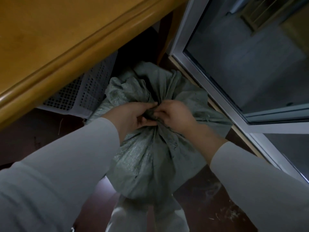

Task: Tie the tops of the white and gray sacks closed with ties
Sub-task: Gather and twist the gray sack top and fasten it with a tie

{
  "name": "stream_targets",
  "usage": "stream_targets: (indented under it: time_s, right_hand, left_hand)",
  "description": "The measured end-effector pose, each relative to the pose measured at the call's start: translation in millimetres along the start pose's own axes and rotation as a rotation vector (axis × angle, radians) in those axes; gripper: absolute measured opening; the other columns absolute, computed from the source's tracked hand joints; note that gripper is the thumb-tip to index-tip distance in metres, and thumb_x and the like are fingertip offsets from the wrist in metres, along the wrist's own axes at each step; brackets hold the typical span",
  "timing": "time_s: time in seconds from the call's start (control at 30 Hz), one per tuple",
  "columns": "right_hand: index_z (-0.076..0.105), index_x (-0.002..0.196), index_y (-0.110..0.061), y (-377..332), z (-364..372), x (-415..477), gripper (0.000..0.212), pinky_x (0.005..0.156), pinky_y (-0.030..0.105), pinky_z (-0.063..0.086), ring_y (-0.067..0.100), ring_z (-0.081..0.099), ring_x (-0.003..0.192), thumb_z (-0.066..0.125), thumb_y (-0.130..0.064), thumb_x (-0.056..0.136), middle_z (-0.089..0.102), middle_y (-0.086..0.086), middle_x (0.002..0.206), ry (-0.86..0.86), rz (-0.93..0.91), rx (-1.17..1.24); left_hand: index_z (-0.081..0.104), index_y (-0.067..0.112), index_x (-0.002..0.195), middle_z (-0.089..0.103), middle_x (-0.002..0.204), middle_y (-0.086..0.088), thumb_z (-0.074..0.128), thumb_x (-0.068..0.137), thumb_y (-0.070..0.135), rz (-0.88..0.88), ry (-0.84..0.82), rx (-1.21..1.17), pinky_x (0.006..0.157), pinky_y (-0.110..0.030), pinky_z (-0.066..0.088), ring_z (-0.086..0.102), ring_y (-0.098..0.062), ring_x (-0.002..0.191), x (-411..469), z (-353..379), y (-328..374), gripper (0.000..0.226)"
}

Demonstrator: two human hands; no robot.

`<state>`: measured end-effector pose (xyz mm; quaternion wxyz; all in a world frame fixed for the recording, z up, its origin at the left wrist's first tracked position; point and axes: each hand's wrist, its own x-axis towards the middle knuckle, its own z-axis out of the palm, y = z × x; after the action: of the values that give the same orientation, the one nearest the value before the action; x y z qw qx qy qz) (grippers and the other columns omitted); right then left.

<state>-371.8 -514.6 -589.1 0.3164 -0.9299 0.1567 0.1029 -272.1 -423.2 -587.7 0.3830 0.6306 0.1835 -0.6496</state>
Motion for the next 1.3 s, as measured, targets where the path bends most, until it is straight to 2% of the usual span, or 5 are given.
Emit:
stream_targets:
  time_s: [0.2,0.3,0.37,0.6,1.3]
  right_hand:
    - [0.066,0.066,-0.014,14.5,-3.8,6.4,0.020,0.060,0.027,0.049,0.000,0.049,0.038,0.065,-0.015,0.085,0.059,-0.004,0.049,-0.051,0.285,0.402]
    - [0.057,0.052,-0.015,14.7,-4.3,2.3,0.034,0.044,0.017,0.042,0.002,0.048,0.034,0.062,-0.004,0.083,0.054,-0.002,0.041,-0.049,0.337,0.506]
    - [0.062,0.062,0.000,15.2,-4.6,-0.8,0.022,0.039,0.016,0.042,0.002,0.048,0.033,0.059,0.003,0.083,0.053,0.004,0.044,-0.041,0.372,0.633]
    - [0.062,0.064,-0.010,21.2,6.0,-8.8,0.021,0.036,0.012,0.037,0.001,0.041,0.029,0.065,0.002,0.082,0.050,-0.005,0.032,0.045,0.426,0.928]
    - [0.062,0.091,-0.004,29.5,-8.4,-2.6,0.026,0.033,0.018,0.033,0.008,0.053,0.037,0.040,0.009,0.086,0.057,0.008,0.064,-0.228,0.488,0.673]
  left_hand:
    - [0.068,-0.002,0.089,0.070,0.069,-0.013,0.051,0.085,0.037,0.518,0.247,0.394,0.042,-0.020,0.047,0.067,-0.018,0.052,-39.7,6.2,-4.9,0.043]
    - [0.056,0.012,0.127,0.061,0.124,-0.009,0.052,0.074,0.012,1.181,0.236,0.945,0.110,-0.028,0.033,0.054,-0.020,0.119,-38.9,9.1,-1.8,0.053]
    - [0.029,0.014,0.145,0.044,0.143,-0.008,0.054,0.078,0.009,1.115,0.075,1.237,0.114,-0.022,0.006,0.037,-0.018,0.135,-19.3,7.6,-2.2,0.071]
    - [0.068,0.008,0.111,0.069,0.108,-0.007,0.067,0.075,0.029,1.231,0.129,0.827,0.095,-0.024,0.044,0.060,-0.009,0.099,17.2,-11.2,-41.9,0.042]
    - [0.075,0.003,0.083,0.066,0.091,0.006,0.081,0.066,0.015,1.160,0.333,0.462,0.084,-0.016,0.050,0.061,0.006,0.079,55.9,2.5,-63.4,0.022]
